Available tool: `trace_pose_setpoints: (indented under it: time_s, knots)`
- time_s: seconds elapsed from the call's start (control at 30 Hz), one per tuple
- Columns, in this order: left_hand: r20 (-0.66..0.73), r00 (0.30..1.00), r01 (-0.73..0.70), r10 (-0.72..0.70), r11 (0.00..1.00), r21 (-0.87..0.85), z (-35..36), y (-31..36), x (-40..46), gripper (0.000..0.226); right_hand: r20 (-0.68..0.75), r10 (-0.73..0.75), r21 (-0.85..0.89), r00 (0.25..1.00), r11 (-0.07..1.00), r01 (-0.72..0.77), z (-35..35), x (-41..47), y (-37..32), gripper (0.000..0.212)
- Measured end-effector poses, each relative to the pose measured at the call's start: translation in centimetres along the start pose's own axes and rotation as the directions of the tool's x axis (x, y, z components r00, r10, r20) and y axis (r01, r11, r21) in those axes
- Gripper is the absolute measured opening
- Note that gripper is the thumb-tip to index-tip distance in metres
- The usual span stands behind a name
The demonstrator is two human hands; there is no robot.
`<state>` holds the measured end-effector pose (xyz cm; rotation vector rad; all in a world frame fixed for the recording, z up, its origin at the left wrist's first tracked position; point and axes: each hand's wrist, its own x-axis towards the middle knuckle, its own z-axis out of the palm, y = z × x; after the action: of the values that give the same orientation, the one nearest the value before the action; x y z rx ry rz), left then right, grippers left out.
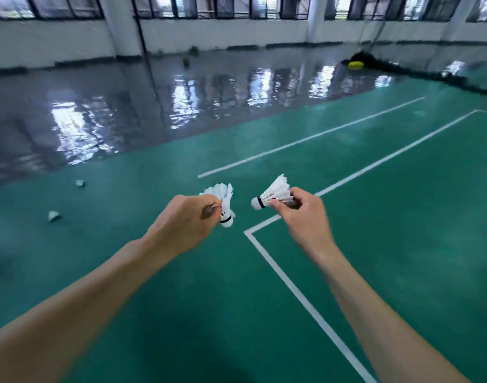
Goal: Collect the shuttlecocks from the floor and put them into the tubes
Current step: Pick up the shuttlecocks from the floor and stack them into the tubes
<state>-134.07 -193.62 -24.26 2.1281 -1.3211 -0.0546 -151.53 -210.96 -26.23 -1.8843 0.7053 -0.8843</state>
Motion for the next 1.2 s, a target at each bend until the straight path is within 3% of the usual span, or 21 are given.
trace_pose_setpoints:
  time_s: [0.23, 0.43, 0.5, 0.67, 0.83, 1.0, 1.2]
  knots:
    - [-0.235, 0.941, 0.261, -0.244, 0.964, 0.043, -16.6, -12.4, -8.3, 0.019, 0.313, -0.156, 0.081, 0.937, 0.987, 0.137, 22.6, 2.4, -8.7, 0.01]
    - [-0.388, 0.825, 0.473, -0.411, 0.878, 0.076, -24.7, -20.6, -11.4, 0.014, 0.523, -0.266, 0.133, 0.81, 0.964, 0.23, 38.4, 5.5, -13.9, 0.007]
    - [-0.45, 0.767, 0.548, -0.458, 0.832, 0.085, -27.1, -23.5, -11.7, 0.018, 0.564, -0.343, 0.187, 0.751, 0.939, 0.288, 43.5, 6.5, -16.1, 0.004]
    - [-0.558, 0.535, 0.768, -0.634, 0.64, 0.008, -33.7, -30.2, -12.8, 0.024, 0.587, -0.539, 0.373, 0.604, 0.843, 0.389, 55.4, 7.0, -22.1, 0.003]
    - [-0.644, 0.405, 0.828, -0.649, 0.559, -0.043, -40.3, -34.2, -16.4, 0.024, 0.628, -0.594, 0.514, 0.503, 0.802, 0.304, 66.6, 5.7, -28.6, 0.006]
    - [-0.688, 0.373, 0.875, -0.623, 0.483, 0.037, -47.8, -40.8, -22.1, 0.035, 0.673, -0.637, 0.569, 0.376, 0.771, 0.286, 79.4, 2.3, -35.3, 0.003]
    - [-0.766, 0.281, 0.937, -0.578, 0.337, 0.09, -57.9, -51.4, -29.8, 0.014, 0.677, -0.689, 0.614, 0.259, 0.723, 0.317, 93.9, -3.0, -43.7, 0.005]
